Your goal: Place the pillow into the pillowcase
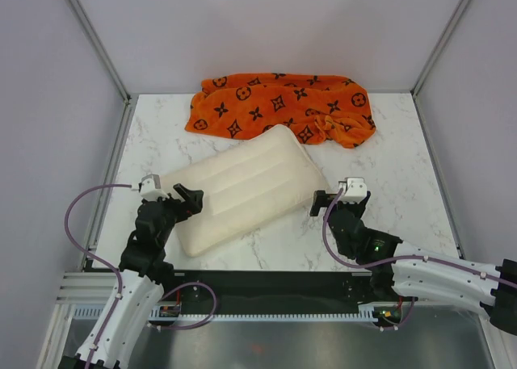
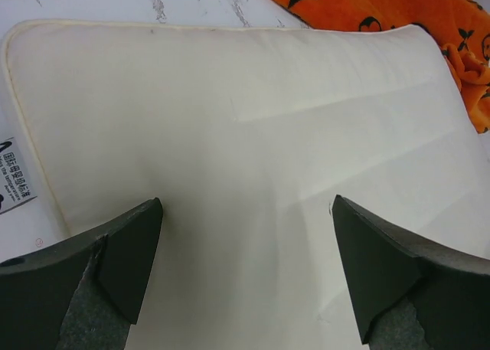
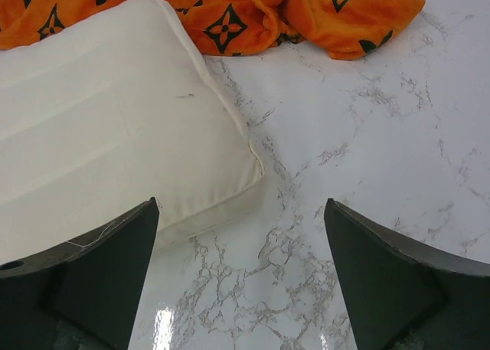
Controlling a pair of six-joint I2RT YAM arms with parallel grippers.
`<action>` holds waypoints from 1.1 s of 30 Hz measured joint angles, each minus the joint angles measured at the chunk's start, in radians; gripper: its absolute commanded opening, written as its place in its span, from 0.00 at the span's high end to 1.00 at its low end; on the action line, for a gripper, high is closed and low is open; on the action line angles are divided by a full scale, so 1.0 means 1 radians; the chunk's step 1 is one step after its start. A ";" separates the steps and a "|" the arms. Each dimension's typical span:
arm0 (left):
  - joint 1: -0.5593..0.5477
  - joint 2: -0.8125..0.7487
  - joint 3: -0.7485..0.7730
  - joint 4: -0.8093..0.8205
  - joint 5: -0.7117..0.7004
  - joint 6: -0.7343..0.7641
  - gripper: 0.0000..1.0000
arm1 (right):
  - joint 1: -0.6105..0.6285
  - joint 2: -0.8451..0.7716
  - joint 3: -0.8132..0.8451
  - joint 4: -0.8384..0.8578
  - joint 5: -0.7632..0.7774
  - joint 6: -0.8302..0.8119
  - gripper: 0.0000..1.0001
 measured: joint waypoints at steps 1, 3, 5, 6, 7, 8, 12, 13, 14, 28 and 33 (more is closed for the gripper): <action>0.000 0.000 0.000 0.000 0.003 0.001 0.00 | 0.000 0.002 0.000 0.000 -0.002 0.000 0.02; 0.000 0.000 0.000 0.001 0.008 0.002 0.00 | 0.000 0.003 0.000 0.000 -0.002 0.000 0.02; 0.000 0.000 0.000 0.004 0.013 0.002 0.01 | 0.000 0.001 0.000 0.000 -0.003 -0.002 0.02; 0.000 0.000 0.000 0.005 0.014 0.002 0.00 | 0.000 0.000 0.000 0.000 -0.003 -0.003 0.02; 0.000 0.000 0.000 0.006 0.014 0.002 0.01 | 0.000 -0.002 0.000 0.001 -0.003 -0.003 0.02; 0.000 0.000 0.000 0.006 0.014 0.002 0.01 | 0.000 -0.003 0.000 0.002 -0.003 -0.004 0.02; 0.000 0.006 0.000 0.007 0.015 0.003 0.01 | 0.000 0.002 0.000 0.003 -0.003 -0.011 0.02; 0.000 0.009 0.000 0.008 0.015 0.002 0.01 | 0.000 0.006 0.000 0.003 -0.006 -0.017 0.02; 0.000 0.011 0.000 0.007 0.014 0.002 0.01 | 0.000 0.011 0.002 0.002 -0.009 -0.020 0.02; 0.000 0.014 0.000 0.009 0.014 0.002 0.01 | -0.441 0.605 0.731 -0.112 -0.511 -0.077 0.02; 0.000 0.027 0.000 0.018 0.015 0.003 0.01 | -0.609 0.941 1.029 -0.186 -0.629 -0.021 0.04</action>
